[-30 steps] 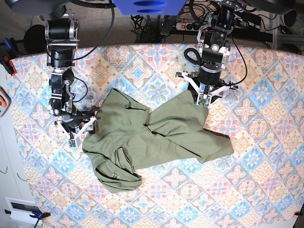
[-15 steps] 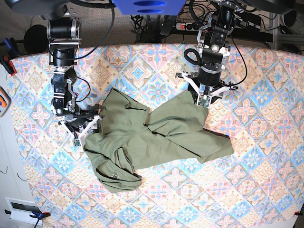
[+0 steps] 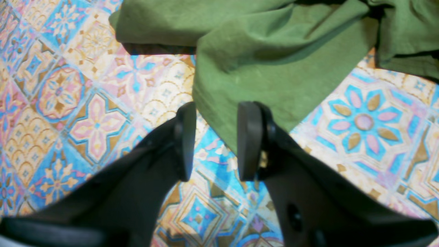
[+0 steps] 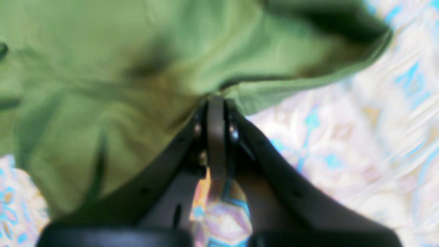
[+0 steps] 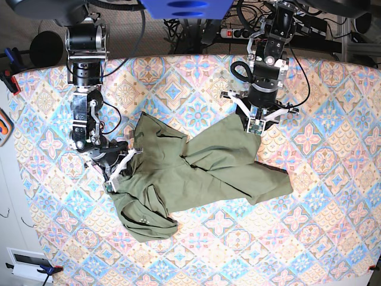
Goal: Layout the t-shirt on the table in an organized manner, then fold the t-shirt properly
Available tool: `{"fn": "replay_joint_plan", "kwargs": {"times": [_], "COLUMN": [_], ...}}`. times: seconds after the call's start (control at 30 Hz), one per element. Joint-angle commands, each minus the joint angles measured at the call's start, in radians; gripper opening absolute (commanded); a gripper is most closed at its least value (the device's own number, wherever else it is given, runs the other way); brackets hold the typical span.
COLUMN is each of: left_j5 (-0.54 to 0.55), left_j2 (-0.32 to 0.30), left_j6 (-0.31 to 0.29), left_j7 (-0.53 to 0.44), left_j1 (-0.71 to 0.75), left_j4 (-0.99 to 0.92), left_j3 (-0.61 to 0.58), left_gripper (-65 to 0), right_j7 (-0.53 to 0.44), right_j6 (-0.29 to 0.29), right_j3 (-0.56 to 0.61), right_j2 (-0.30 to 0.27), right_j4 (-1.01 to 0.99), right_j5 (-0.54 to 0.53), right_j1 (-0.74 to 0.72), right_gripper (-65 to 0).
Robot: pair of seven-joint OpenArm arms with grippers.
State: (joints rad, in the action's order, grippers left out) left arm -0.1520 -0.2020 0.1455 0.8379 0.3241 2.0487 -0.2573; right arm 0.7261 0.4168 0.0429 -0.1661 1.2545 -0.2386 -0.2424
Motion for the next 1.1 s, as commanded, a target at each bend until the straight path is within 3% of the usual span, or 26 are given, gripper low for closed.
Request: {"fn": "replay_joint_plan", "kwargs": {"times": [0.0, 0.23, 0.53, 0.73, 1.07], "left_j5": [-0.005, -0.004, -0.004, -0.004, -0.004], "left_j2": [-0.003, -0.003, -0.003, -0.003, -0.003], "left_j6": [0.006, 0.006, 0.006, 0.006, 0.006], "left_j7": [-0.024, -0.024, -0.024, -0.024, -0.024], "left_j1": [-0.003, 0.000, 0.002, 0.014, 0.016], "left_j4": [0.022, 0.022, 0.022, 0.022, 0.022], "left_j3": [0.010, 0.037, 0.029, 0.033, 0.031], "left_gripper": [-45.0, -45.0, -45.0, -45.1, -45.2], "right_j7": [-0.027, 0.030, 0.026, -0.001, -0.101], "right_j6": [0.007, 0.007, 0.003, 0.003, 0.004], "right_j3": [-0.005, -0.084, -0.091, -0.196, -0.196], "right_j2": [-0.011, -0.011, -0.011, -0.010, -0.013], "right_j4": [0.057, 0.150, 0.097, -0.008, -0.250], "right_j5": [-0.018, -0.017, -0.014, -0.014, -0.012], "right_j1": [-0.028, 0.019, 0.019, 0.013, -0.096], "right_gripper": [-64.6, -63.5, -36.9, -35.4, -35.3]}}
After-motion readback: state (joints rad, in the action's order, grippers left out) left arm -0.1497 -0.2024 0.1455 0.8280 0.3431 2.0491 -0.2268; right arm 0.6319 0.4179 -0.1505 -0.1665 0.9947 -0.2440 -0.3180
